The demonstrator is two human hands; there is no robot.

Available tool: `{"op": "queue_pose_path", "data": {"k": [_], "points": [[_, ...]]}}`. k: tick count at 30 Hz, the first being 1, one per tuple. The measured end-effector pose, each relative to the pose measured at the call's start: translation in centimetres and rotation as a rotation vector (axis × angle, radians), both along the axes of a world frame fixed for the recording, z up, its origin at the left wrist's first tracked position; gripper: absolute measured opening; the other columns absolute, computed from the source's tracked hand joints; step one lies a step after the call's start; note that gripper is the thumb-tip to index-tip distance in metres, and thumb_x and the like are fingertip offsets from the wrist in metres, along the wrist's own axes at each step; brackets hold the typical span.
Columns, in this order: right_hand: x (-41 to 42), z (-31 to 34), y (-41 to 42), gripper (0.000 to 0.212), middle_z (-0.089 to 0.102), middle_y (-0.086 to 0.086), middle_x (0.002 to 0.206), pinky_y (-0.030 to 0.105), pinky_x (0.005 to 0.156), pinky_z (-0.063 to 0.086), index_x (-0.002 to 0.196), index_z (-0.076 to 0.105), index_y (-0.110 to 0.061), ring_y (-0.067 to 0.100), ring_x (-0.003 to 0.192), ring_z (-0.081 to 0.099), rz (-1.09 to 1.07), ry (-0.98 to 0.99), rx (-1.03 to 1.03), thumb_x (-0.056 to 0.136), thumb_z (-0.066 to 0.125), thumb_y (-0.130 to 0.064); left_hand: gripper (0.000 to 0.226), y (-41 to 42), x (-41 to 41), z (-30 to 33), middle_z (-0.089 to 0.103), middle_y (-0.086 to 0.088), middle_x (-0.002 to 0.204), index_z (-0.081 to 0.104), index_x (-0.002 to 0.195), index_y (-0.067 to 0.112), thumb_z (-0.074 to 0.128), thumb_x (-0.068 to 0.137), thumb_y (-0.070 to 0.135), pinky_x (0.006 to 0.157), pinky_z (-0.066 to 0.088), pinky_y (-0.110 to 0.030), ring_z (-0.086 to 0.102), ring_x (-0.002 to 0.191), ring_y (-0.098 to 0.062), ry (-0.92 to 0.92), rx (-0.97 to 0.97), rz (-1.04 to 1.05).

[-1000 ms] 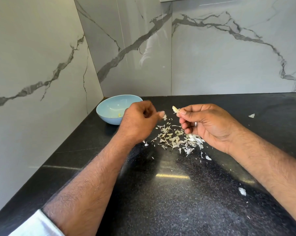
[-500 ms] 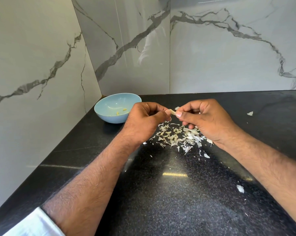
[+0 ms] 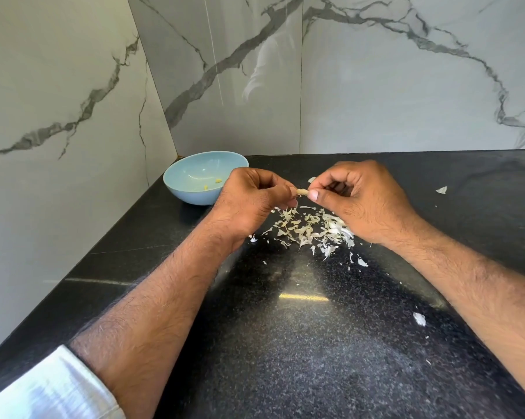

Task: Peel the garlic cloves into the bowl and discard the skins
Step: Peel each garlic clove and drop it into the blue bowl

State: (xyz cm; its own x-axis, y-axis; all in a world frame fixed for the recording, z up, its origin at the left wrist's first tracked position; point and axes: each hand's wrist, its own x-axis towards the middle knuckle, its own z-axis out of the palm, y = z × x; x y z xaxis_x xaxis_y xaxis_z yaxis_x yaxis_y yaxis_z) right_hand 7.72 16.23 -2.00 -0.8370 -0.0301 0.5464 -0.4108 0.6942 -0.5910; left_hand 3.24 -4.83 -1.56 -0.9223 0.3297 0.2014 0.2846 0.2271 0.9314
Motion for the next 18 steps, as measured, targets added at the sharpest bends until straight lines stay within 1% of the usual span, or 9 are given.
{"op": "queue_pose_path", "data": {"k": [2, 4, 5, 7, 10, 12, 15, 16, 18], "points": [[-0.07, -0.17, -0.11, 0.003, 0.072, -0.014, 0.079, 0.01, 0.061, 0.048, 0.088, 0.081, -0.024, 0.004, 0.074, 0.065, 0.001, 0.021, 0.015, 0.088, 0.084, -0.023, 0.008, 0.04, 0.04, -0.04, 0.08, -0.007, 0.082, 0.081, 0.089, 0.011, 0.076, 0.096, 0.013, 0.077, 0.051, -0.03, 0.071, 0.079, -0.015, 0.021, -0.025, 0.022], [-0.06, -0.28, -0.23, 0.004, 0.073, -0.013, 0.081, 0.014, 0.063, 0.051, 0.088, 0.081, -0.022, 0.006, 0.076, 0.066, 0.005, 0.028, 0.021, 0.088, 0.084, -0.022, 0.011, 0.17, 0.2, -0.05, 0.078, -0.014, 0.082, 0.08, 0.085, 0.014, 0.076, 0.095, 0.014, 0.076, 0.054, -0.039, 0.065, 0.076, -0.023, 0.044, -0.067, 0.033], [-0.05, -0.3, -0.27, 0.004, 0.073, -0.013, 0.081, 0.015, 0.063, 0.052, 0.088, 0.081, -0.022, 0.006, 0.075, 0.067, 0.006, 0.027, 0.02, 0.088, 0.084, -0.021, 0.012, 0.26, 0.35, 0.01, 0.077, -0.019, 0.083, 0.08, 0.084, 0.014, 0.074, 0.095, 0.014, 0.071, 0.051, -0.038, 0.06, 0.072, -0.025, 0.055, -0.087, 0.035], [-0.06, -0.33, -0.27, 0.004, 0.074, -0.013, 0.079, 0.017, 0.061, 0.052, 0.089, 0.081, -0.024, 0.004, 0.071, 0.066, 0.007, -0.003, -0.01, 0.088, 0.084, -0.022, 0.012, 0.34, 0.61, 0.23, 0.075, -0.025, 0.087, 0.078, 0.085, 0.012, 0.072, 0.095, 0.011, 0.06, 0.044, -0.03, 0.052, 0.064, -0.02, 0.073, -0.12, 0.037], [-0.1, -0.46, -0.22, 0.006, 0.076, -0.007, 0.076, 0.027, 0.064, 0.055, 0.09, 0.081, -0.027, 0.004, 0.065, 0.063, 0.043, -0.124, -0.172, 0.088, 0.084, -0.022, 0.011, 0.37, 0.68, 0.35, 0.074, -0.026, 0.088, 0.078, 0.088, 0.01, 0.071, 0.097, 0.01, 0.047, 0.038, -0.02, 0.044, 0.052, -0.009, 0.082, -0.126, 0.032], [-0.07, -0.25, -0.29, 0.008, 0.077, 0.0, 0.079, 0.035, 0.068, 0.058, 0.091, 0.081, -0.022, 0.012, 0.069, 0.067, 0.12, -0.215, -0.326, 0.088, 0.082, -0.015, 0.01, 0.37, 0.51, 0.3, 0.074, -0.024, 0.089, 0.077, 0.089, 0.01, 0.071, 0.097, 0.01, 0.052, 0.043, -0.023, 0.05, 0.058, -0.012, 0.07, -0.124, 0.027], [0.04, 0.14, -0.21, 0.014, 0.075, 0.01, 0.084, 0.032, 0.067, 0.054, 0.098, 0.079, -0.007, 0.017, 0.074, 0.067, 0.307, -0.402, -0.666, 0.084, 0.079, -0.007, 0.007, 0.27, 0.19, -0.1, 0.075, -0.018, 0.088, 0.073, 0.093, 0.011, 0.074, 0.092, 0.004, 0.063, 0.052, -0.034, 0.057, 0.068, -0.019, 0.056, -0.121, 0.019], [0.06, 0.27, -0.14, 0.018, 0.074, 0.013, 0.085, 0.031, 0.067, 0.053, 0.099, 0.078, -0.005, 0.018, 0.075, 0.066, 0.35, -0.458, -0.756, 0.081, 0.079, -0.009, 0.017, 0.26, 0.09, -0.27, 0.075, -0.015, 0.089, 0.071, 0.097, 0.013, 0.076, 0.087, 0.0, 0.065, 0.055, -0.038, 0.06, 0.071, -0.02, 0.061, -0.105, 0.011], [0.04, 0.3, -0.04, 0.021, 0.072, 0.013, 0.086, 0.031, 0.068, 0.052, 0.098, 0.078, -0.004, 0.018, 0.076, 0.066, 0.366, -0.516, -0.828, 0.079, 0.078, -0.013, 0.037, 0.17, -0.14, -0.58, 0.076, -0.009, 0.094, 0.068, 0.108, 0.018, 0.078, 0.081, -0.005, 0.074, 0.059, -0.043, 0.065, 0.079, -0.022, 0.055, -0.009, -0.016]]}}
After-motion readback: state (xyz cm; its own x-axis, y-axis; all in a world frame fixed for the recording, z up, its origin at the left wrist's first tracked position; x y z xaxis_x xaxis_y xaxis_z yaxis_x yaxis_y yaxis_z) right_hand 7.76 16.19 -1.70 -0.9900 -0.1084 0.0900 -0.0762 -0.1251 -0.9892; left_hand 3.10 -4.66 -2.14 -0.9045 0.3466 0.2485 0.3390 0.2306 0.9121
